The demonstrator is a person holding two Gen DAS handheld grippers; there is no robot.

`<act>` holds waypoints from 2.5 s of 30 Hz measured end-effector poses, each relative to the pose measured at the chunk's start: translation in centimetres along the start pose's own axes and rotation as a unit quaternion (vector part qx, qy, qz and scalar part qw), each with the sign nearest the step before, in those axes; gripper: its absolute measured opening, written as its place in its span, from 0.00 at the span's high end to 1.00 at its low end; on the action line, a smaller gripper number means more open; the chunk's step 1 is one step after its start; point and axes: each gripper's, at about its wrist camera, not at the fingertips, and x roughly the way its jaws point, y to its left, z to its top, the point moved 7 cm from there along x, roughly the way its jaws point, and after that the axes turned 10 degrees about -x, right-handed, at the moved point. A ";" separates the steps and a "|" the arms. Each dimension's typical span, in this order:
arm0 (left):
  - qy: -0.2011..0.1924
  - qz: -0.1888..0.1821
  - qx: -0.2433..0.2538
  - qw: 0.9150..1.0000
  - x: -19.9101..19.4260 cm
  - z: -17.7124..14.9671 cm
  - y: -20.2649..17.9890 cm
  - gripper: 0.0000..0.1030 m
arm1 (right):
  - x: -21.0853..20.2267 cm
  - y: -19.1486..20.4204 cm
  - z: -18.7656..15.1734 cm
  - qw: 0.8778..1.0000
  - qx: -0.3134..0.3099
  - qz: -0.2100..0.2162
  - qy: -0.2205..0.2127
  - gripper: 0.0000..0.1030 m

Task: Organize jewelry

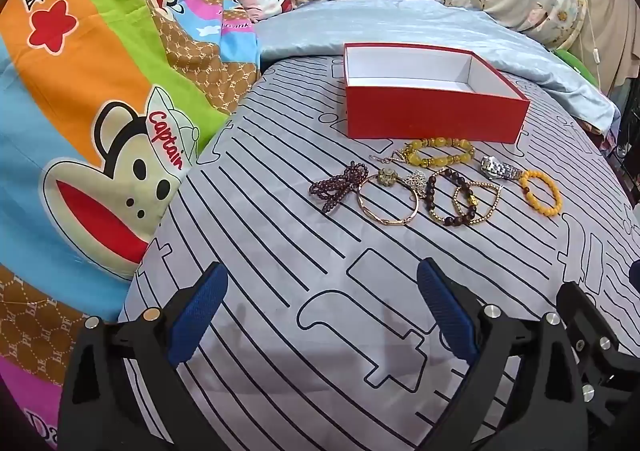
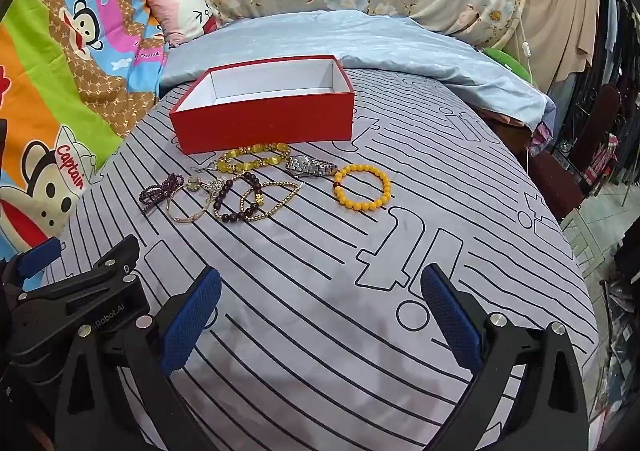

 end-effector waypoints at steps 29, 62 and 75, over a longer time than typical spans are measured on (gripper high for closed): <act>0.004 0.000 0.001 1.000 0.4 0.0 0.1 0.10 | 0.0 0.1 0.0 1.000 0.001 0.000 0.004 0.05; 0.024 -0.049 -0.053 0.997 3.6 0.7 0.8 0.09 | 2.8 -0.8 -0.6 1.000 0.017 0.009 0.025 0.05; 0.040 -0.077 -0.052 0.995 9.2 4.6 0.8 0.34 | 5.1 -3.1 1.1 0.999 0.035 0.011 0.025 0.05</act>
